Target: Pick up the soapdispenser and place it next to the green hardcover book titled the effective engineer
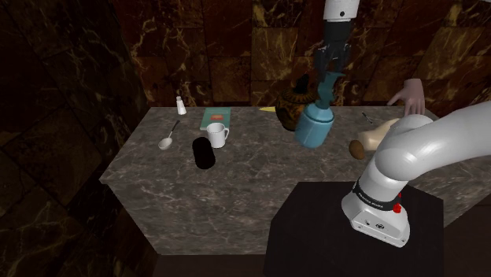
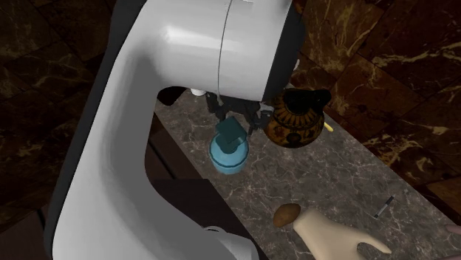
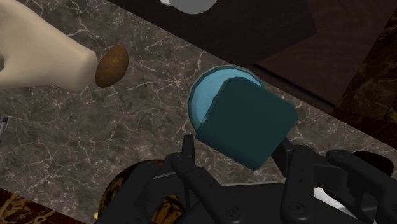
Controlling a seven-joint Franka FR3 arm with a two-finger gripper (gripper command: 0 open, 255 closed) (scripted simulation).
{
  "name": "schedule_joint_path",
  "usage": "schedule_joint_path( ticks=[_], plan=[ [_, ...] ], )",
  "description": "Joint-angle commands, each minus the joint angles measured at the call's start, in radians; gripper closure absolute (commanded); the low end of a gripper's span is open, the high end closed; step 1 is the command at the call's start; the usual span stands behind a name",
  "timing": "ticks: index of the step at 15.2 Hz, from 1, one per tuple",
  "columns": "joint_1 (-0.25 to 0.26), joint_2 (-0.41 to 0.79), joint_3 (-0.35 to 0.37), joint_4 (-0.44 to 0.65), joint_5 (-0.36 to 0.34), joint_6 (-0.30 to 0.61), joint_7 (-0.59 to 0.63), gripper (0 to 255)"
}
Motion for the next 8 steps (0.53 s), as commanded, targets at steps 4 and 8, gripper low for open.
schedule_joint_path(
  ticks=[4, 8],
  plan=[
    [0.003, 0.02, 0.004, 0.085, 0.005, -0.064, 0.001, 255],
    [0.005, 0.04, 0.006, 0.153, 0.008, -0.113, 0.001, 255]
  ],
)
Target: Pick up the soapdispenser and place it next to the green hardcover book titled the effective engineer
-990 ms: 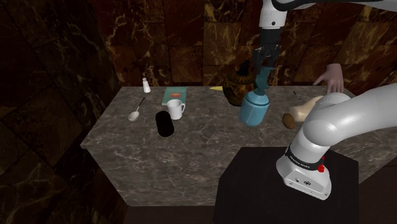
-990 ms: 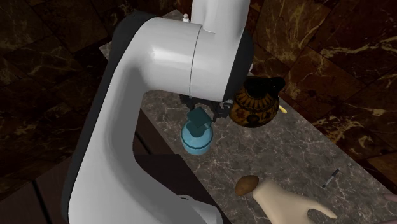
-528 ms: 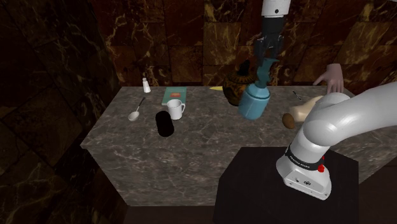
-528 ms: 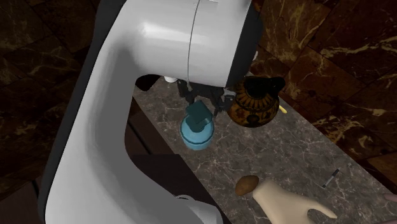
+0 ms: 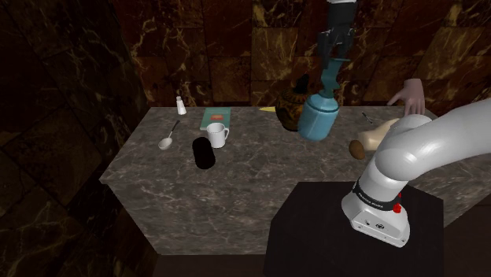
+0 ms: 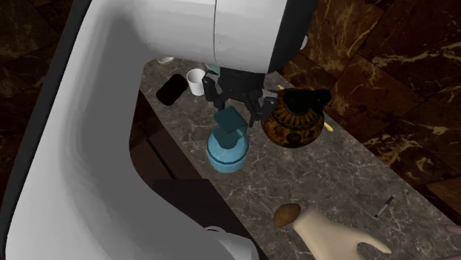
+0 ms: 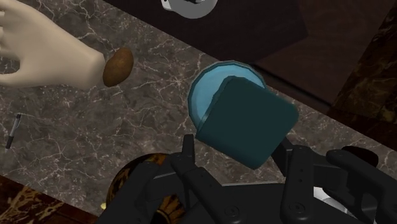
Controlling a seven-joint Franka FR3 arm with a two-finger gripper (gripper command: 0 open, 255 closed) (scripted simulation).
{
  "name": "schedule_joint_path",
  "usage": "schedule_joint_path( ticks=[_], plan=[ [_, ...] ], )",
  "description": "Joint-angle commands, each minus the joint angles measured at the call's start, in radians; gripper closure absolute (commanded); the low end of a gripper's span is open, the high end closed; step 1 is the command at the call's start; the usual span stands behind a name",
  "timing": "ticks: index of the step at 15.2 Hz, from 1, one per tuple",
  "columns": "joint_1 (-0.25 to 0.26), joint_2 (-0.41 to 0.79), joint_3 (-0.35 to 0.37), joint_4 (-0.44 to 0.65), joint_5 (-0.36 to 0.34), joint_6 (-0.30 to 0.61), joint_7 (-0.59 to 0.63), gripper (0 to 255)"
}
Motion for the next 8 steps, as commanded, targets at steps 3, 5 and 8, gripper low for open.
schedule_joint_path(
  ticks=[3, 5, 8],
  plan=[
    [0.002, 0.021, 0.0, 0.069, 0.002, -0.048, -0.002, 255],
    [0.003, 0.033, 0.001, 0.106, 0.003, -0.072, -0.002, 255],
    [0.004, 0.053, 0.002, 0.162, 0.005, -0.109, -0.002, 255]
  ],
)
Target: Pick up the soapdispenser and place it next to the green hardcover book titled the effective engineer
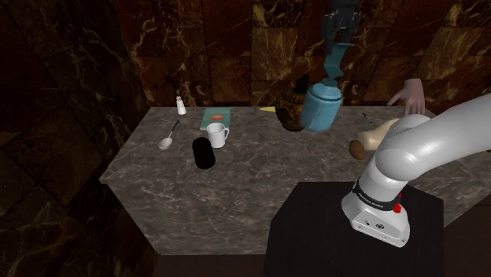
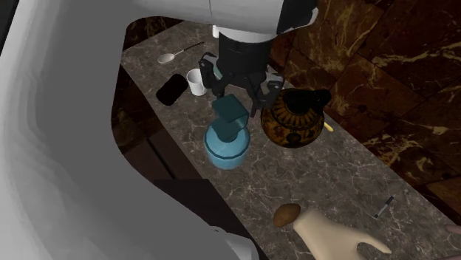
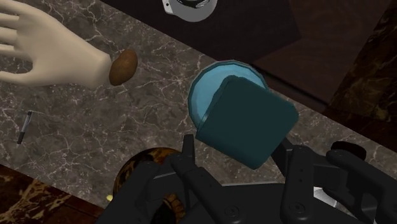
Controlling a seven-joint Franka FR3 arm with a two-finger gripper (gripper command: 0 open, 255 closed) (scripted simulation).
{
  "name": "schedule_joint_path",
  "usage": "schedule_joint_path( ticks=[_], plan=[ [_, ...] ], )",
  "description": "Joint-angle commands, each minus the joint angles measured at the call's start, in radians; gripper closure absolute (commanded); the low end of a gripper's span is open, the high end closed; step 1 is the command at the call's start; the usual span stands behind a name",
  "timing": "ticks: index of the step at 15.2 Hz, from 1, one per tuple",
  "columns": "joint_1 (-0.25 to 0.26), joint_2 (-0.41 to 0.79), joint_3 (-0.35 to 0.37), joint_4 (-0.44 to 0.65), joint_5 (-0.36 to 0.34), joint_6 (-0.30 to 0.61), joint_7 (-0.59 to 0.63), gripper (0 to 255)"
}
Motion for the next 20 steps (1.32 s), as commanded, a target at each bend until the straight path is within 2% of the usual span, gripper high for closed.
schedule_joint_path(
  ticks=[1, 20],
  plan=[
    [0.0, 0.011, -0.001, 0.037, 0.0, -0.026, -0.002, 255],
    [0.011, 0.183, -0.005, 0.461, 0.013, -0.278, -0.01, 255]
  ],
)
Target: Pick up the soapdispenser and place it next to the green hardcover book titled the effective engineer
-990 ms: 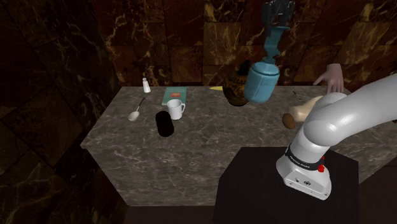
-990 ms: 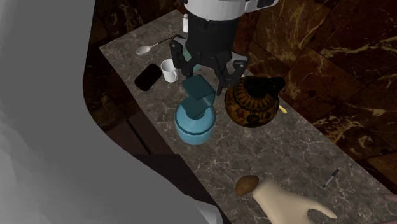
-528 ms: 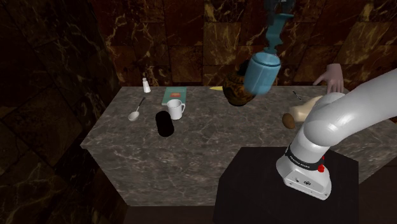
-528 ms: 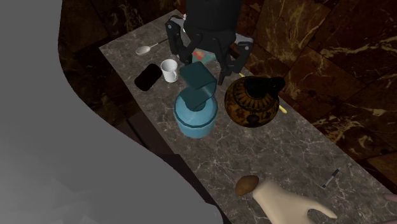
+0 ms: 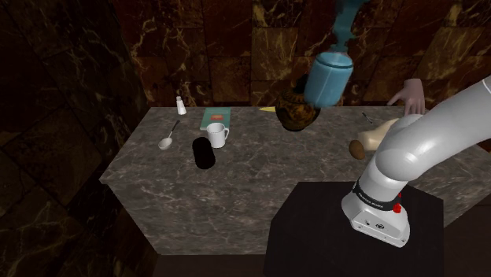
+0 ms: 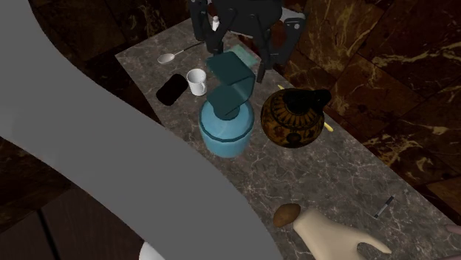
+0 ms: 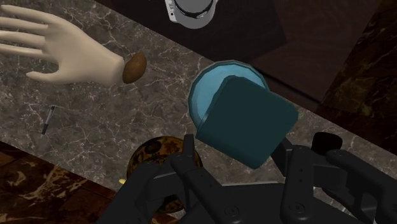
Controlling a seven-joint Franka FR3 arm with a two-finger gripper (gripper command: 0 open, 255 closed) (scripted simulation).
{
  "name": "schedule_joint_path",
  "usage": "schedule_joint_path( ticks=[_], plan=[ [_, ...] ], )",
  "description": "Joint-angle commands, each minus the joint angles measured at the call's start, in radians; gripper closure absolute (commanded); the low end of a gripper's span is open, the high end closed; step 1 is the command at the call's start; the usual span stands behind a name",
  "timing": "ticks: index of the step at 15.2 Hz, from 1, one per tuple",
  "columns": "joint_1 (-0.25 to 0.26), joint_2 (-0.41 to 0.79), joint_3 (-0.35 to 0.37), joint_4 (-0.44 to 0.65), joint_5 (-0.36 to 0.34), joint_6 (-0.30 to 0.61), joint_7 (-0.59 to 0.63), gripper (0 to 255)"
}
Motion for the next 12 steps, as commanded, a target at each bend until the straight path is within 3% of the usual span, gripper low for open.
schedule_joint_path(
  ticks=[1, 12],
  plan=[
    [0.001, 0.021, -0.002, 0.053, 0.001, -0.032, -0.002, 255],
    [0.005, 0.174, -0.017, 0.38, 0.013, -0.206, -0.017, 255]
  ],
)
